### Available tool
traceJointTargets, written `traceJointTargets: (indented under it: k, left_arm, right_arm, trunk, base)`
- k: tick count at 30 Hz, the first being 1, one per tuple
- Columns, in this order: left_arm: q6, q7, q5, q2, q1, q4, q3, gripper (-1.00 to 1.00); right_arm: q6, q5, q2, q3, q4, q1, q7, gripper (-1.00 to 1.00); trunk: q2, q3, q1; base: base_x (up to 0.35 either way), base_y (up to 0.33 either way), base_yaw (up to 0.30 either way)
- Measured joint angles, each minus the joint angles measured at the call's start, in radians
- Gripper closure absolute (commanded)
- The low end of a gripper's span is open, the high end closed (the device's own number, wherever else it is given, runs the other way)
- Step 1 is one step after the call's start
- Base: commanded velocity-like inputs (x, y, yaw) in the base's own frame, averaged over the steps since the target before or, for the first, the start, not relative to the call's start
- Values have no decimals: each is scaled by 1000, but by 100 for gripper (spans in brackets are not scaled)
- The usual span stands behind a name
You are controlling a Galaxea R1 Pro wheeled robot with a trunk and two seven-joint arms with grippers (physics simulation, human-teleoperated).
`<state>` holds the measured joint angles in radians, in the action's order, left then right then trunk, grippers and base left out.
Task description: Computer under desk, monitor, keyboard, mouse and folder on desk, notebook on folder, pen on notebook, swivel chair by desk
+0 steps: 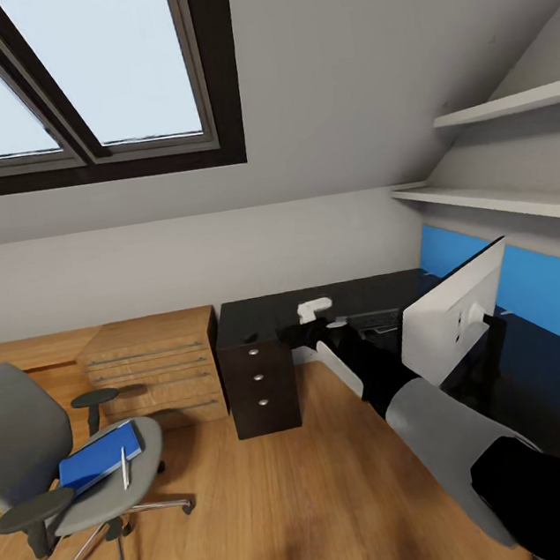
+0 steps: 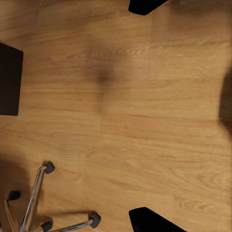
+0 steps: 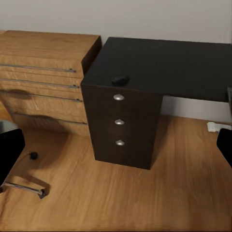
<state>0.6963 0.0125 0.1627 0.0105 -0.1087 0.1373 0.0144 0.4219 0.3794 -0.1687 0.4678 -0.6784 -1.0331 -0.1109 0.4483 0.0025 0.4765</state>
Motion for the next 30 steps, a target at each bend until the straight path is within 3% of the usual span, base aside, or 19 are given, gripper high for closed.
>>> traceJointTargets:
  k: [21,29,30]
  left_arm:
    - [0,-1,0,0,0,0,2,-100]
    - [0,-4,2,0,0,0,3,-100]
    - [0,-5,2,0,0,0,3,-100]
  right_arm:
    - [-196,-2,5,13,14,270,2,-100]
    - [-281,-2,5,12,105,315,10,-100]
    - [-347,0,2,16,192,323,76,-100]
  trunk:
    - [0,0,0]
    - [0,0,0]
    - [0,0,0]
  base:
    - [0,0,0]
    - [-2,0,0]
    - [-82,0,0]
